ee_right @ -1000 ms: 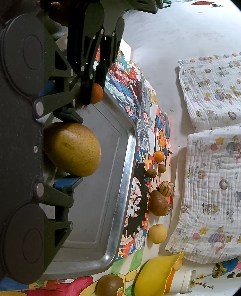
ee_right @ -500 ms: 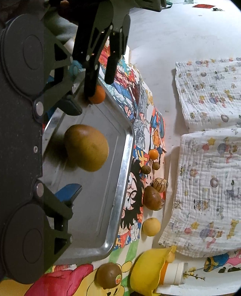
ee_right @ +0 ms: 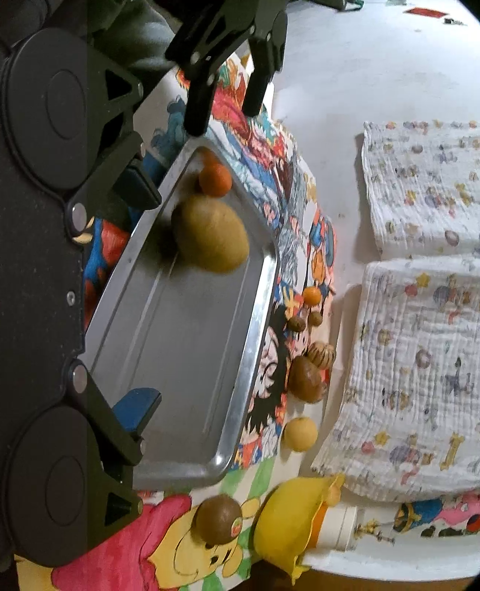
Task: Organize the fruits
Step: 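Carry the pear and orange over the tray and open both tools to release them, then grasp a small brown round fruit with the right tool while the left tool grasps another orange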
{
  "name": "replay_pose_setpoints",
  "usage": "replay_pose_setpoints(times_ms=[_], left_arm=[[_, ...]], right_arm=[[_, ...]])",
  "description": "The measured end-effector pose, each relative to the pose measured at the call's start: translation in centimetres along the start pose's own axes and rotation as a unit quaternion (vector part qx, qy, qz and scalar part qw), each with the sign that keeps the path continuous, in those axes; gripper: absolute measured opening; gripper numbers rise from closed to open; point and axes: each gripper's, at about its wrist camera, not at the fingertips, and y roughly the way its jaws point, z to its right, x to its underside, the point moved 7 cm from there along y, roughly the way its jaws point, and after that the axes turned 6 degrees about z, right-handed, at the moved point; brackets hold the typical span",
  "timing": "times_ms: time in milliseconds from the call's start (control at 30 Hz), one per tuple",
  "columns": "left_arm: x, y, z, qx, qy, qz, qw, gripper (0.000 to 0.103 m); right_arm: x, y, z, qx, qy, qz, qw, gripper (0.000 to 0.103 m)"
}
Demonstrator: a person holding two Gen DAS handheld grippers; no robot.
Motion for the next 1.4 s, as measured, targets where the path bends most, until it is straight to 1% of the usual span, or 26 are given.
replay_pose_setpoints(times_ms=[167,300,433,600,700,967,1167,1267,1400], left_arm=[[-0.1,0.4,-1.9,-0.024,-0.002,-0.014,0.9996,0.102],[-0.6,0.8,-3.1,-0.037,0.000,-0.013,0.9992,0.102],[-1.5,1.6,-4.4,-0.048,-0.002,-0.013,0.9988,0.102],[-2.8,3.2,-5.7,-0.062,-0.007,-0.014,0.9980,0.102],[-3.6,4.6,-6.5,-0.073,-0.006,-0.016,0.9972,0.102],[-6.4,8.5,-7.7,-0.085,0.009,-0.013,0.9963,0.102],[-8.7,11.6,-9.0,-0.107,0.015,-0.012,0.9941,0.102],[-9.6,13.0,-9.5,-0.110,0.019,-0.009,0.9937,0.102],[-10.8,15.4,-10.1,-0.112,0.026,-0.005,0.9934,0.102]], right_arm=[[-0.4,0.2,1.5,0.016,0.009,-0.003,1.000,0.102],[-1.3,0.7,2.5,0.024,0.007,-0.001,1.000,0.102],[-2.9,1.8,3.6,0.036,-0.005,0.008,0.999,0.102],[-4.9,3.7,4.9,0.042,-0.009,0.015,0.999,0.102],[-6.2,5.2,5.2,0.039,-0.015,0.018,0.999,0.102],[-9.1,9.8,5.1,0.016,-0.029,0.013,0.999,0.102],[-11.0,13.3,4.6,0.008,-0.051,0.014,0.999,0.102],[-11.9,15.2,4.6,0.006,-0.062,0.013,0.998,0.102],[-12.6,17.8,4.6,0.003,-0.062,0.005,0.998,0.102]])
